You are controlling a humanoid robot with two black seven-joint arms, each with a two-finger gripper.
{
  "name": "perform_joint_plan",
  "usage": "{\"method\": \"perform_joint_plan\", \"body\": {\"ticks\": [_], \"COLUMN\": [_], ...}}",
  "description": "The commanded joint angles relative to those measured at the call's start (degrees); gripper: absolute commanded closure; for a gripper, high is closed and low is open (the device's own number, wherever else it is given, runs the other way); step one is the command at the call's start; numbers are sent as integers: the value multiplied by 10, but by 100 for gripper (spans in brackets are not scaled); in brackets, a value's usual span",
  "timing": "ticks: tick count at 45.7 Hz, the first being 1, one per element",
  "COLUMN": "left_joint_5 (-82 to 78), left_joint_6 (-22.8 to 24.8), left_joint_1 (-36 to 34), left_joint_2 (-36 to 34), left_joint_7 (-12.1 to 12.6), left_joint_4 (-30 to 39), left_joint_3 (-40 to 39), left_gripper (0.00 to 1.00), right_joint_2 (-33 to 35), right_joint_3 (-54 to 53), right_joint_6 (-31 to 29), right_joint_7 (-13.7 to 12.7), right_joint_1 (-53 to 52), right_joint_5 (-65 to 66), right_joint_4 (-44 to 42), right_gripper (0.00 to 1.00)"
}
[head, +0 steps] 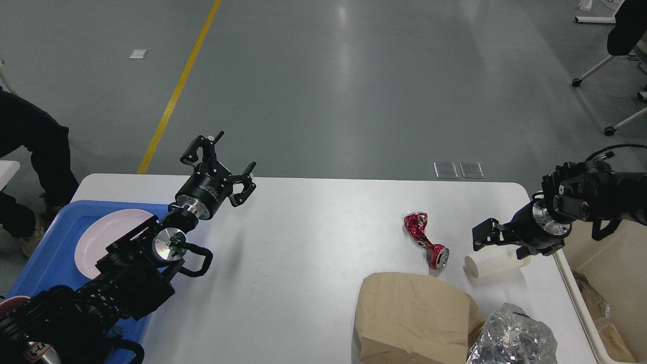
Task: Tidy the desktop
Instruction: 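Reach the right gripper down to the foil package nearest the robot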
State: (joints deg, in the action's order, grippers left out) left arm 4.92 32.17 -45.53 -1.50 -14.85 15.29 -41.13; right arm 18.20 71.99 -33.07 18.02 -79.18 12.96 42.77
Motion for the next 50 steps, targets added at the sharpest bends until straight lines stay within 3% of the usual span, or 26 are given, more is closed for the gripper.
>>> {"method": "perform_joint_plan", "body": {"ticks": [1, 23, 50], "left_joint_5": [0, 0, 0], "left_joint_6": [0, 0, 0], "left_joint_1": [0, 0, 0], "left_joint_2": [0, 0, 0], "left_joint_7": [0, 0, 0], "left_joint_4": [0, 0, 0], "left_joint_3": [0, 0, 0], "left_gripper": [3, 3, 3], "right_joint_2": [27, 90, 162], "right_joint_3": [5, 39, 47], "right_joint_6": [-6, -44, -44], "right_joint_7": [0, 1, 1], "right_joint_1": [5, -10, -15], "right_joint_5": [1, 21, 21], "right_joint_4": [4, 88, 173], "right_gripper": [0, 0, 0]}}
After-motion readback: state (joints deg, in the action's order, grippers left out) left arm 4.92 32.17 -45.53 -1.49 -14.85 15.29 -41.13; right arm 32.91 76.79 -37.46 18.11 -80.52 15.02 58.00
